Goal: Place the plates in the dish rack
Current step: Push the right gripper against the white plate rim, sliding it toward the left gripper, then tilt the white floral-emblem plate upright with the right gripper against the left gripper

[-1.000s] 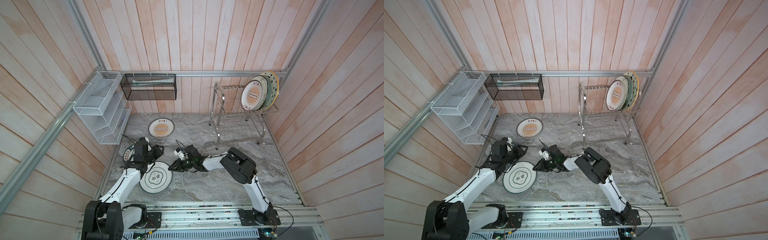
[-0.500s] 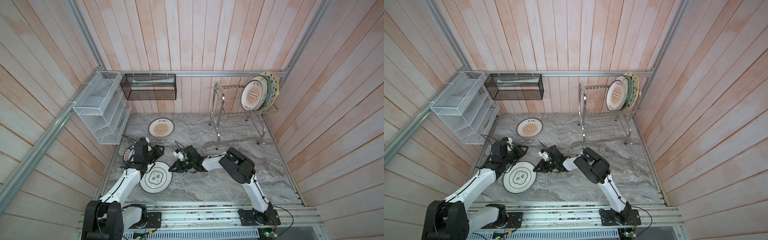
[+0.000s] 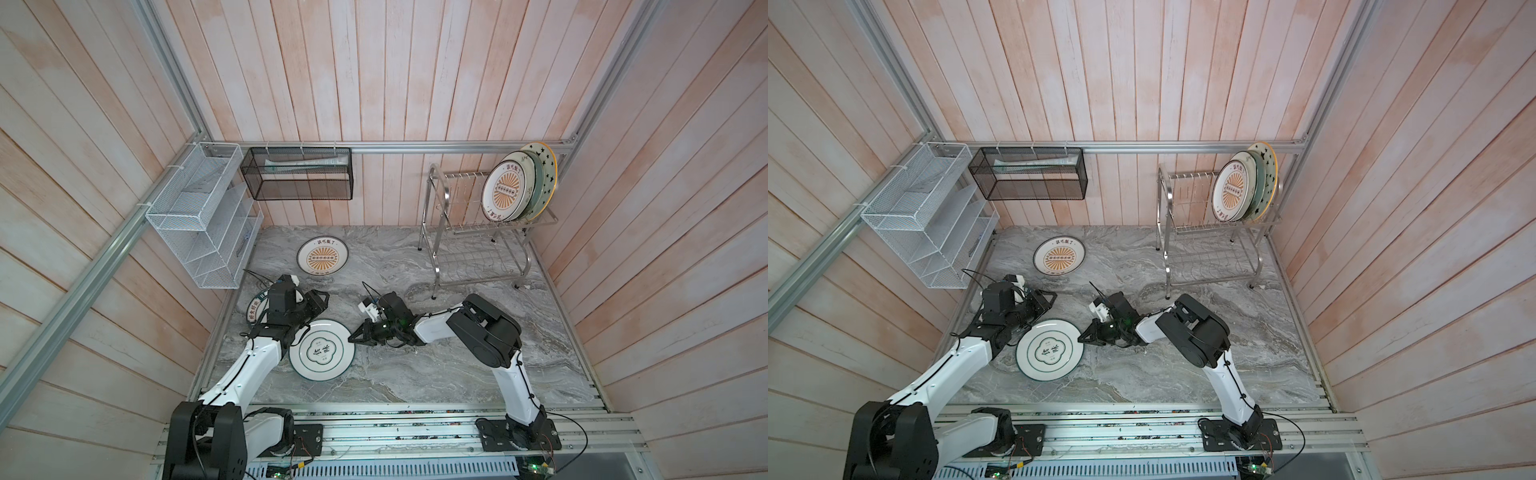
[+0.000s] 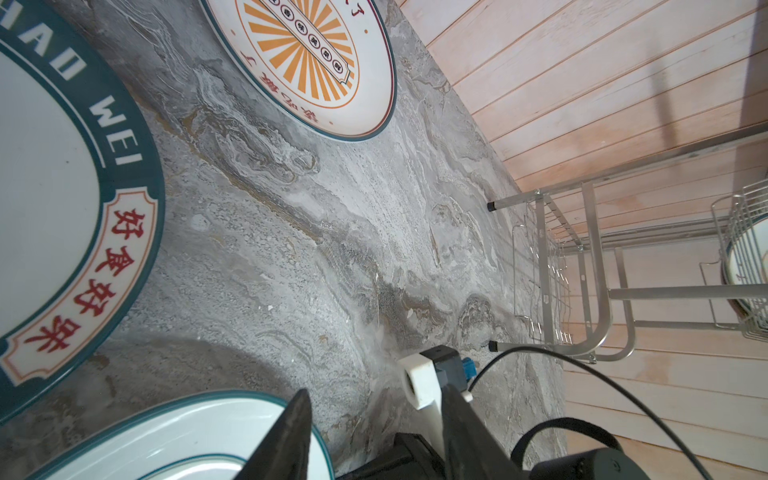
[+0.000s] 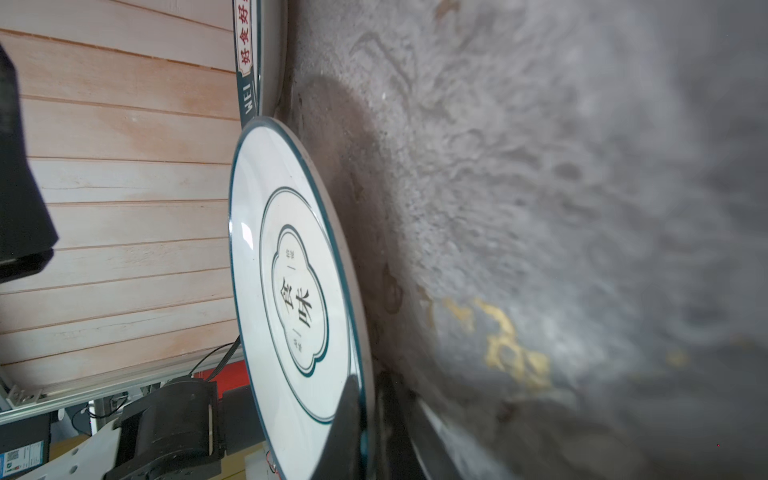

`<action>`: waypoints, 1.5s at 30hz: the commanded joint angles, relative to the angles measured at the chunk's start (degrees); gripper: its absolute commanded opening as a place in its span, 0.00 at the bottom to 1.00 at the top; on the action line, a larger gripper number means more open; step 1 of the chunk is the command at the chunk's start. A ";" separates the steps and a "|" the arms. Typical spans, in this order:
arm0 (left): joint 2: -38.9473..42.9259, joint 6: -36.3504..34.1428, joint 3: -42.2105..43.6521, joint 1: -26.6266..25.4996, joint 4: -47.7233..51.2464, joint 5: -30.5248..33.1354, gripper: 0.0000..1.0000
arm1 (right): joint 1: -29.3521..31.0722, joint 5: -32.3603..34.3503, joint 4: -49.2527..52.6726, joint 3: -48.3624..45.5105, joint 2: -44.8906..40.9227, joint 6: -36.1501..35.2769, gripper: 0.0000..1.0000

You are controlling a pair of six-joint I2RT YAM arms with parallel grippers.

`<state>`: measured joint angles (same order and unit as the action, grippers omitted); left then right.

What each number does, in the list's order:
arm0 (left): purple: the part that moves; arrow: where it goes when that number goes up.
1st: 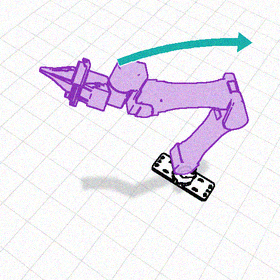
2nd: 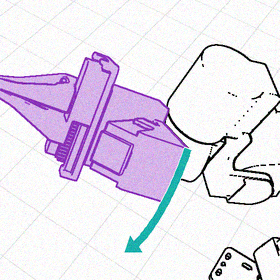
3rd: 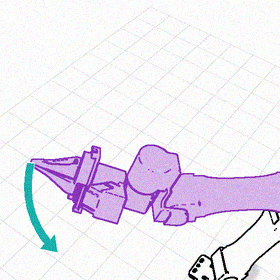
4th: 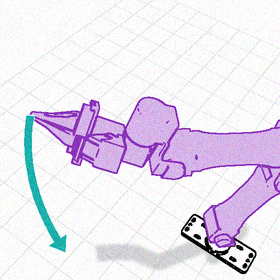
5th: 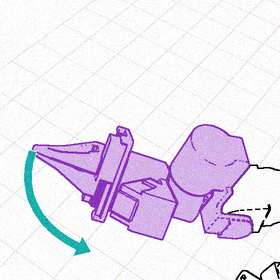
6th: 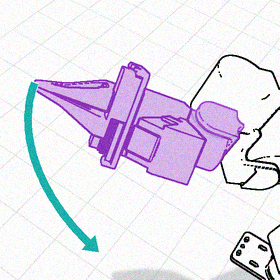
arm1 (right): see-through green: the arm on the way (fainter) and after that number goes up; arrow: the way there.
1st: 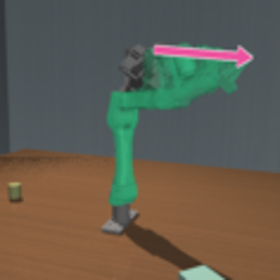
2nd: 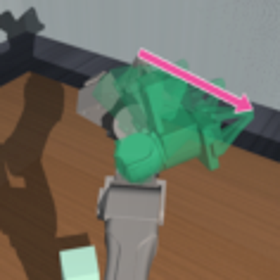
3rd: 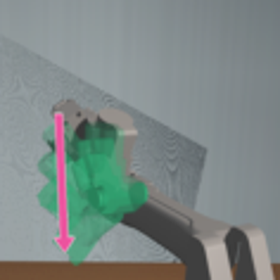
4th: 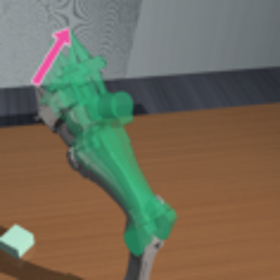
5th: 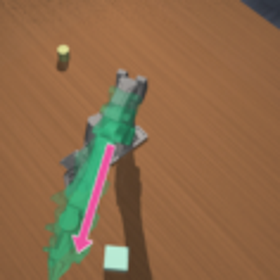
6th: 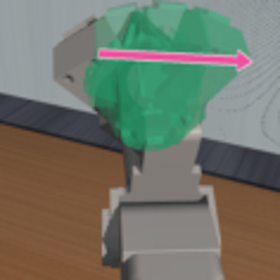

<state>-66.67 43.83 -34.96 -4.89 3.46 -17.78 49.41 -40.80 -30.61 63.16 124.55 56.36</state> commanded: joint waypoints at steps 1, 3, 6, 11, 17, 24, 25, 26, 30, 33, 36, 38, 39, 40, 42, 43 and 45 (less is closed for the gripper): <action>0.94 0.16 0.40 0.23 -0.26 -0.90 0.52 | -2.41 1.67 0.53 -2.44 -3.52 -1.75 0.00; 0.76 0.21 0.42 0.23 -0.29 -1.02 0.52 | -3.62 2.82 0.48 -4.74 -5.26 -2.23 0.00; 0.27 0.37 0.46 0.27 -0.72 -1.72 0.52 | -4.94 4.84 1.70 -7.14 -7.86 -3.61 0.00; -0.29 0.38 0.46 0.18 -1.17 -2.30 0.52 | -6.14 9.11 4.01 -9.64 -12.38 -5.65 0.00; -0.53 -0.70 0.14 0.22 -0.09 -2.59 0.52 | -8.12 11.84 4.74 -11.43 -17.41 -6.00 0.00; -0.19 -2.96 -0.47 0.23 -1.47 -7.14 0.52 | -10.94 11.67 3.55 -12.95 -22.38 -3.62 0.00; -0.14 -3.29 -0.57 0.19 -1.53 -7.42 0.52 | -11.14 11.92 3.54 -13.05 -22.91 -3.54 0.00; -0.05 -3.59 -0.68 0.18 -1.44 -7.60 0.52 | -11.44 12.08 3.71 -13.06 -23.65 -3.49 0.00; 0.28 -4.24 -0.61 0.18 -1.64 -8.22 0.52 | -12.47 12.40 4.47 -12.89 -25.31 -3.80 0.00; 0.36 -4.27 -0.18 0.14 -3.02 -9.91 0.52 | -13.27 12.40 4.94 -12.84 -26.17 -4.09 0.00; 0.16 -4.36 0.06 0.05 -4.26 -11.97 0.52 | -13.88 12.44 5.19 -12.69 -26.77 -4.33 0.00; 0.06 -4.58 -0.06 -0.21 -4.78 -12.93 0.52 | -14.06 12.45 5.13 -12.62 -27.24 -4.37 0.00; 0.02 -4.76 -0.10 -0.34 -4.83 -13.12 0.52 | -14.16 12.49 5.13 -12.56 -27.32 -4.39 0.00; -0.07 -4.89 -0.18 -0.56 -4.87 -13.16 0.52 | -14.16 12.36 5.18 -12.46 -27.56 -4.41 0.00; -0.13 -5.09 -0.37 -0.87 -4.77 -13.16 0.52 | -14.48 12.23 5.12 -12.46 -27.94 -4.31 0.00; -0.24 -5.18 -0.47 -0.98 -4.51 -13.07 0.52 | -14.57 12.21 5.03 -12.48 -28.25 -4.27 0.00; -0.30 -5.41 -0.73 -1.17 -4.14 -12.83 0.52 | -14.74 12.33 5.16 -12.52 -28.82 -4.27 0.00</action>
<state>-66.76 39.99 -34.96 -5.69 0.12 -29.78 35.03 -28.14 -23.46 50.11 98.50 52.25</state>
